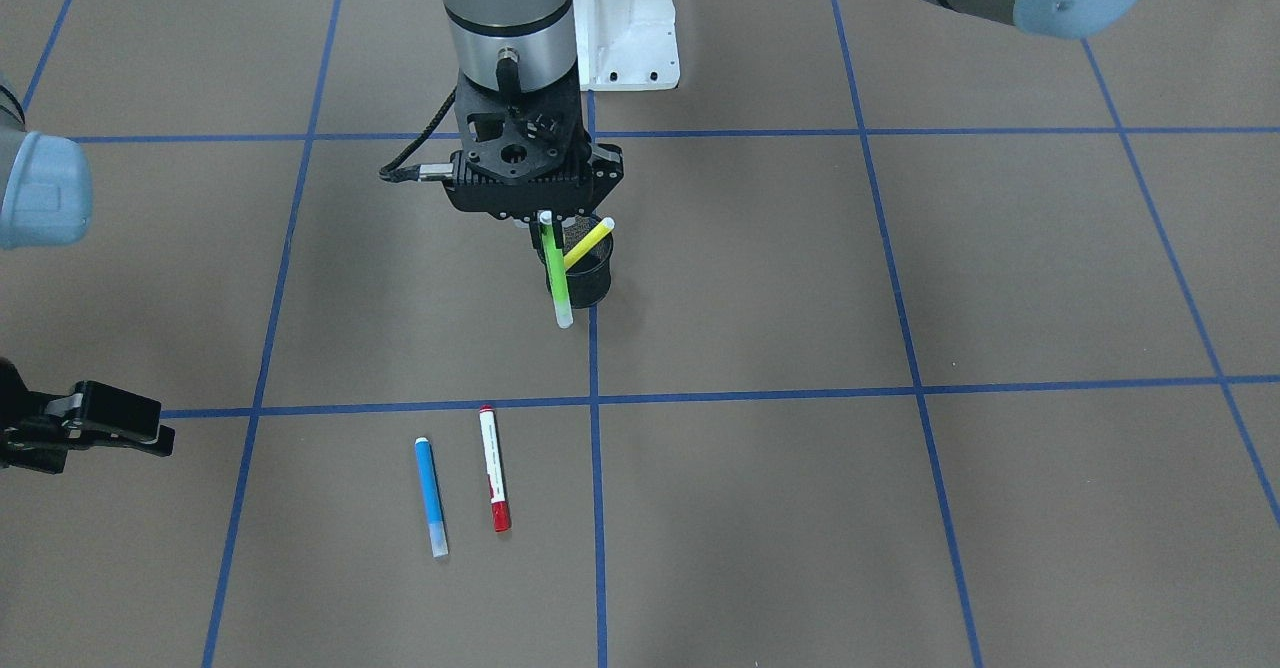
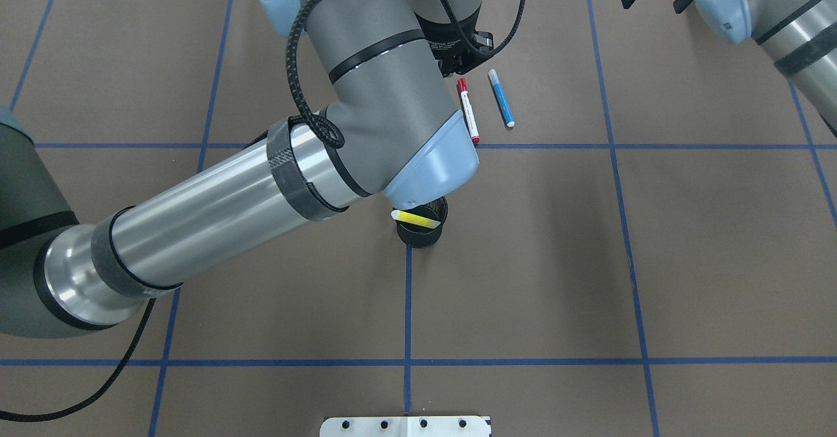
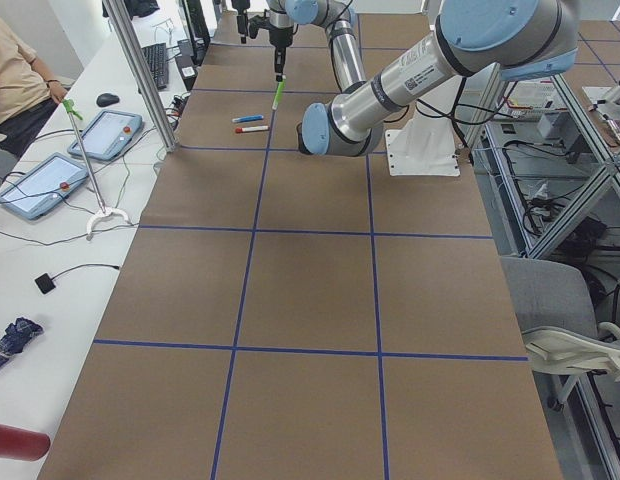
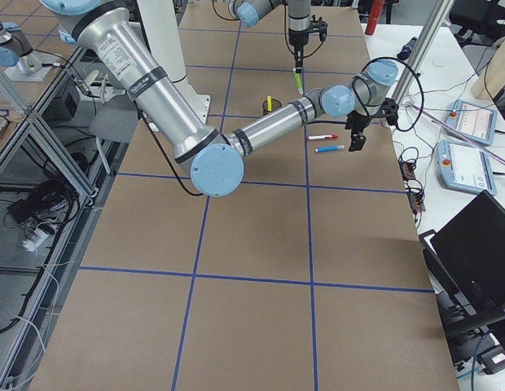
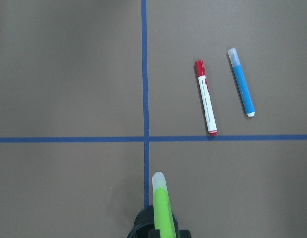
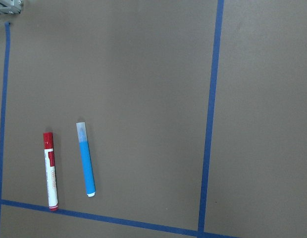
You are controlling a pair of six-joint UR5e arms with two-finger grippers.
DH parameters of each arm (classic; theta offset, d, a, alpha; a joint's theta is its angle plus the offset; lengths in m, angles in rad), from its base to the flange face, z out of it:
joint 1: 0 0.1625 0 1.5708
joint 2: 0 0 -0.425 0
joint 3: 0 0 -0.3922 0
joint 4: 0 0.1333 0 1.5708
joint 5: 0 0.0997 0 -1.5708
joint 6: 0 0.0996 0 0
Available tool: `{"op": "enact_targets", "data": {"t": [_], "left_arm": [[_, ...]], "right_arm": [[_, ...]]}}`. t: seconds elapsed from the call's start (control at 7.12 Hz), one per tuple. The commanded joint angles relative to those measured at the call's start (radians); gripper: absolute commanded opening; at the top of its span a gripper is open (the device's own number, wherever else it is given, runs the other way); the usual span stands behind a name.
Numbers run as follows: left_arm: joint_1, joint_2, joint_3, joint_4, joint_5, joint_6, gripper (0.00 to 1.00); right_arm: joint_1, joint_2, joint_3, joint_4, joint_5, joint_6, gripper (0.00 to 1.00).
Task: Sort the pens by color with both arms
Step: 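Carry the green marker beside the red-capped marker and release it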
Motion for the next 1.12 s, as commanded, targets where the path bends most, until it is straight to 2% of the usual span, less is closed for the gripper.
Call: {"op": "enact_targets", "data": {"t": [0.0,0.56,0.84,0.98], "left_arm": [[0.002,0.036,0.003,-0.136,0.085,-0.104,0.06],[0.002,0.061,0.104,-0.374,0.261,-0.212,0.06],[0.001,0.062,0.121,-0.387,0.279,-0.211,0.06],[-0.001,0.064,0.121,-0.384,0.279,-0.206,0.14]], "right_arm": [[0.002,-0.001,0.001,0.003,-0.008,-0.002,1.00],[0.005,-0.002,0.004,0.006,-0.042,-0.011,1.00],[0.002,-0.002,0.002,0.006,-0.042,-0.011,1.00],[0.001,-0.001,0.002,0.006,-0.042,-0.009,1.00]]}}
